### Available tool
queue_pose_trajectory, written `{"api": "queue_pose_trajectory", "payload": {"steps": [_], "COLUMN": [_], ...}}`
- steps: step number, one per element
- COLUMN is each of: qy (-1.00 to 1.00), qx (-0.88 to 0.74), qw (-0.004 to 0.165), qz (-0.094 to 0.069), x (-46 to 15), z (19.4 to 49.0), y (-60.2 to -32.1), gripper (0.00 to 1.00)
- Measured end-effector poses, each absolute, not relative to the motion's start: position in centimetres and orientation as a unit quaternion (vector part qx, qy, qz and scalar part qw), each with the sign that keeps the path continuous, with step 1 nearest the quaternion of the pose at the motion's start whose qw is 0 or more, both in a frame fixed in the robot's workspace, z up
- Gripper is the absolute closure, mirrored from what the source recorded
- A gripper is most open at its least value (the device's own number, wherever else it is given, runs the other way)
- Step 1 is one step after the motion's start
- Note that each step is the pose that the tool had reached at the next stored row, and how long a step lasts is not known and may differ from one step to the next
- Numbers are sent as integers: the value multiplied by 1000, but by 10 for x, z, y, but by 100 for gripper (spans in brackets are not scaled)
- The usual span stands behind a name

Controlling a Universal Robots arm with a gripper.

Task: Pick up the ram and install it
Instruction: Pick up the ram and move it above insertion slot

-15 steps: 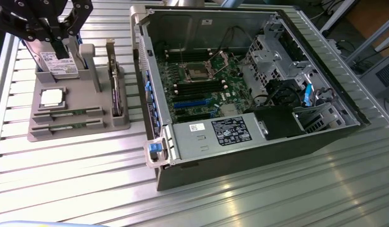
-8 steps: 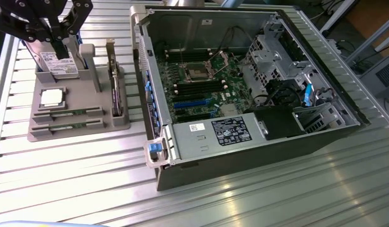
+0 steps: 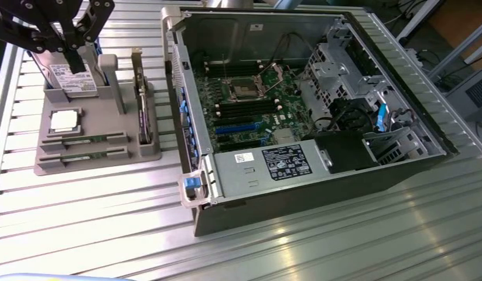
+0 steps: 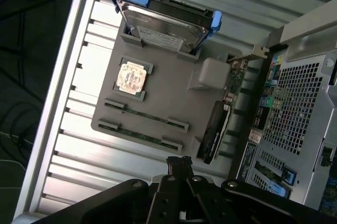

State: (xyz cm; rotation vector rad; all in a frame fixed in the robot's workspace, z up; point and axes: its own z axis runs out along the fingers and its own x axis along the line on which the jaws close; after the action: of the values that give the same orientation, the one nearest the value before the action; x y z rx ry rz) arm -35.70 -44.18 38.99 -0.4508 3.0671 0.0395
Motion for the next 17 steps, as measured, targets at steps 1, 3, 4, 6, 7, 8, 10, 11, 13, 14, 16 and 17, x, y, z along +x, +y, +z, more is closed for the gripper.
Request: {"api": "queue_pose_trajectory", "payload": {"steps": [1, 3, 4, 6, 7, 8, 10, 11, 13, 14, 16, 17], "qy": [988, 987, 987, 986, 986, 985, 985, 984, 983, 983, 982, 981], "qx": [-151, -157, -159, -165, -166, -168, -173, -175, -180, -185, -190, -194], "qw": [21, 20, 20, 20, 20, 20, 20, 20, 20, 20, 20, 20], "qz": [13, 13, 13, 13, 13, 13, 13, 13, 12, 12, 12, 12], "x": [-357, -357, -357, -357, -357, -357, -357, -357, -357, -357, -357, -357], "z": [390, 390, 390, 390, 390, 390, 390, 390, 390, 390, 390, 390], "y": [-442, -442, -442, -442, -442, -442, -442, -442, -442, -442, -442, -442], "gripper": [90, 90, 90, 90, 90, 90, 90, 90, 90, 90, 90, 90]}}
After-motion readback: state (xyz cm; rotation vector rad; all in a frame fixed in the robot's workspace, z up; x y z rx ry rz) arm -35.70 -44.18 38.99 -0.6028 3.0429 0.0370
